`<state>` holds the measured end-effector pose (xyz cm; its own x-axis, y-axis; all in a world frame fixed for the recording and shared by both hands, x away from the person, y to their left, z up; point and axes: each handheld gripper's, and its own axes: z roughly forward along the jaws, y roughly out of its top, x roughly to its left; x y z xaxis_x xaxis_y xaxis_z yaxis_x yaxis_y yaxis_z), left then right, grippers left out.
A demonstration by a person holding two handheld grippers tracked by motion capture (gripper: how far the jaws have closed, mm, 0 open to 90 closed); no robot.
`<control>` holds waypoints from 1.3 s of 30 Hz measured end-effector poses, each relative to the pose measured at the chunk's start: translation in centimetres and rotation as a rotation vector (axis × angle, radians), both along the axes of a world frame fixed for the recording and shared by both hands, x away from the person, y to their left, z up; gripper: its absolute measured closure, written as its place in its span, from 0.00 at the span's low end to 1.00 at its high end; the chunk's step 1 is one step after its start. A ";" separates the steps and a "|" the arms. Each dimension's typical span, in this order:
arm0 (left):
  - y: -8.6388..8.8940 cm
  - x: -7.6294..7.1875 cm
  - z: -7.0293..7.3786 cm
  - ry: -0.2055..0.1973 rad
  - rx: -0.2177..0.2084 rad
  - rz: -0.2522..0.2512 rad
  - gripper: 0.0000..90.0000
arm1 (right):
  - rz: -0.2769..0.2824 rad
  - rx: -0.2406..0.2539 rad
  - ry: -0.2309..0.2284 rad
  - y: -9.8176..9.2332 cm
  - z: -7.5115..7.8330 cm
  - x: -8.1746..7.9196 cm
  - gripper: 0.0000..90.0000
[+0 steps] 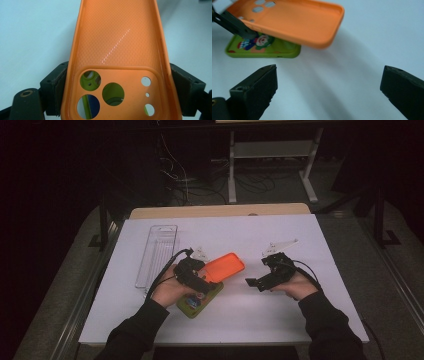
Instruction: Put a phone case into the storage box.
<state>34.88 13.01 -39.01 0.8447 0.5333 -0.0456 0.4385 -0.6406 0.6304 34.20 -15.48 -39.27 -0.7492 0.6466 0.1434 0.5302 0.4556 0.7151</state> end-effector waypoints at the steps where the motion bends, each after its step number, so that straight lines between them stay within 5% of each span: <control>1: 0.2 0.2 0.1 -0.003 0.019 -0.014 0.18 | -0.015 0.000 0.001 0.1 -0.4 -0.2 0.00; 9: 0.5 0.2 0.3 0.015 -0.007 0.006 0.18 | -0.132 0.015 -0.026 0.4 -2.1 -2.1 0.00; 14: 0.6 0.2 0.4 0.023 -0.023 0.010 0.18 | -0.156 0.039 -0.059 0.3 -2.1 -2.0 0.00; 27: 0.4 0.1 0.3 0.021 -0.017 -0.006 0.18 | -0.112 -0.037 -0.148 1.2 -2.3 -2.3 0.00; 39: 0.4 0.1 0.4 0.019 -0.015 -0.018 0.18 | -0.041 -0.170 -0.304 1.9 -2.0 -2.9 0.00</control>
